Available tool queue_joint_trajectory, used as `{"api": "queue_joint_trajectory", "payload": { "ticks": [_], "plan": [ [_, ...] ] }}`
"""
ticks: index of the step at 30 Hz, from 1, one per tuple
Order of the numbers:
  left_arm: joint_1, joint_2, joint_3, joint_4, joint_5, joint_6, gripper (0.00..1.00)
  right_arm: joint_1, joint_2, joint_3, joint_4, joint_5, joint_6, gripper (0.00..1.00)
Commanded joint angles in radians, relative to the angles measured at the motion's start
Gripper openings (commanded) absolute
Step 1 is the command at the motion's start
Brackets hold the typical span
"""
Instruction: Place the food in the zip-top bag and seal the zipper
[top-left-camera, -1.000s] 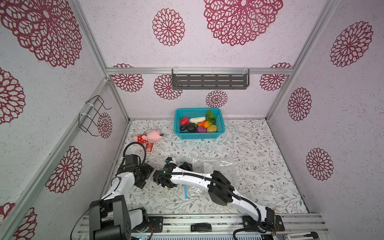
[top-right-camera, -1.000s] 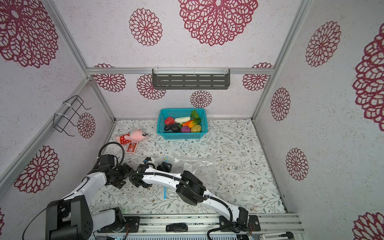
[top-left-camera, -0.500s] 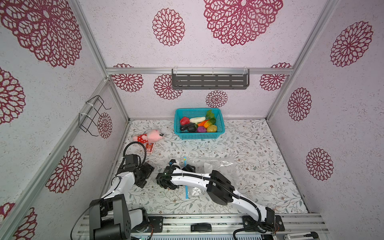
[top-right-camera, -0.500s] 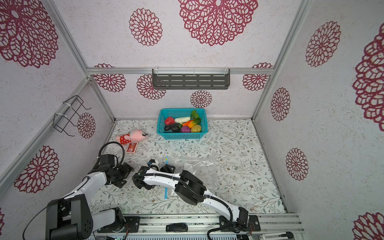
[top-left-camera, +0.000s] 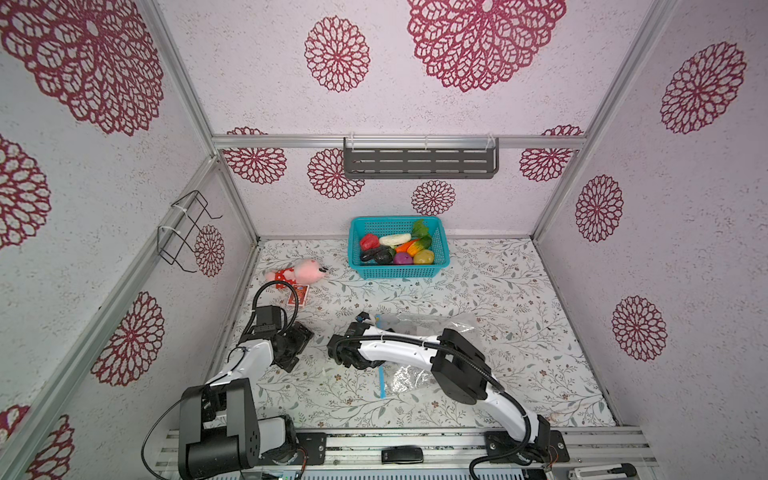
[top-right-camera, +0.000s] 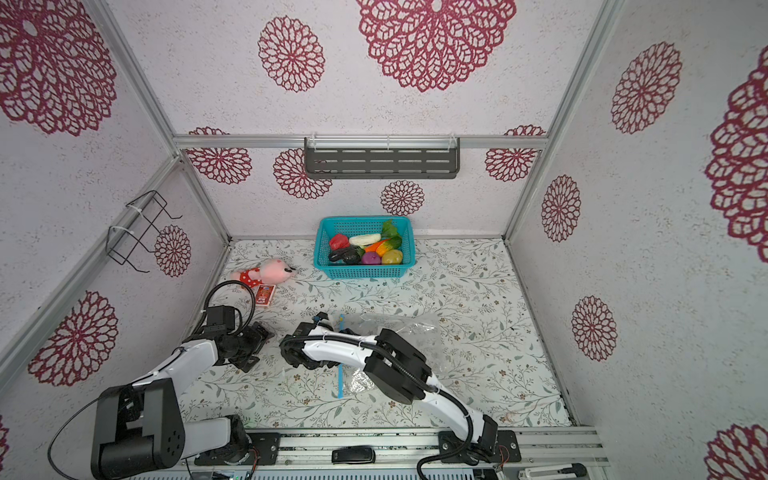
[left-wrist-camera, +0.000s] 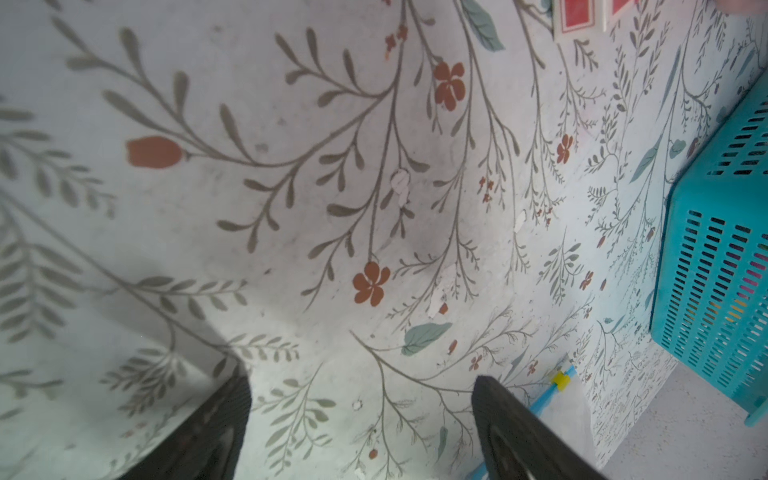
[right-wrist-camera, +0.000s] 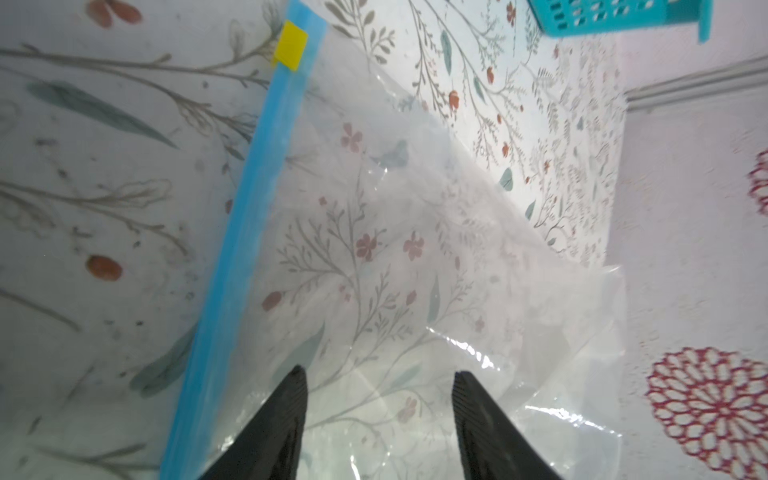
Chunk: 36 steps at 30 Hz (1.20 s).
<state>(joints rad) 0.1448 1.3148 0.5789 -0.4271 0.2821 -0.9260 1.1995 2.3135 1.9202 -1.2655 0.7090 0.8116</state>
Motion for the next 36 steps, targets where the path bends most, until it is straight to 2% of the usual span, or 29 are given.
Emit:
{"api": "queue_joint_trajectory", "payload": {
  "ticks": [1,7,13,19,22,27,31,36],
  "plan": [
    [-0.025,0.021,0.022,0.013,-0.003,0.003,0.88,-0.042,-0.116,-0.090,0.110,-0.077,0.032,0.48],
    [-0.064,0.040,0.039,0.031,0.005,0.000,0.88,-0.069,-0.181,-0.213,0.226,-0.185,-0.001,0.28],
    [-0.130,0.061,0.015,0.151,0.118,0.001,0.84,-0.100,-0.267,-0.339,0.354,-0.267,-0.037,0.22],
    [-0.193,0.107,0.036,0.191,0.143,-0.001,0.82,-0.127,-0.353,-0.455,0.494,-0.372,-0.083,0.07],
    [-0.237,0.133,0.039,0.252,0.194,-0.004,0.80,-0.148,-0.395,-0.518,0.565,-0.435,-0.112,0.05],
    [-0.332,0.194,0.038,0.402,0.304,-0.021,0.77,-0.198,-0.563,-0.729,0.850,-0.632,-0.184,0.05],
    [-0.399,0.282,0.049,0.527,0.392,-0.054,0.72,-0.272,-0.689,-0.869,0.982,-0.740,-0.208,0.24],
    [-0.469,0.394,0.118,0.583,0.455,-0.067,0.63,-0.356,-0.807,-0.963,0.951,-0.757,-0.247,0.36]
  ]
}}
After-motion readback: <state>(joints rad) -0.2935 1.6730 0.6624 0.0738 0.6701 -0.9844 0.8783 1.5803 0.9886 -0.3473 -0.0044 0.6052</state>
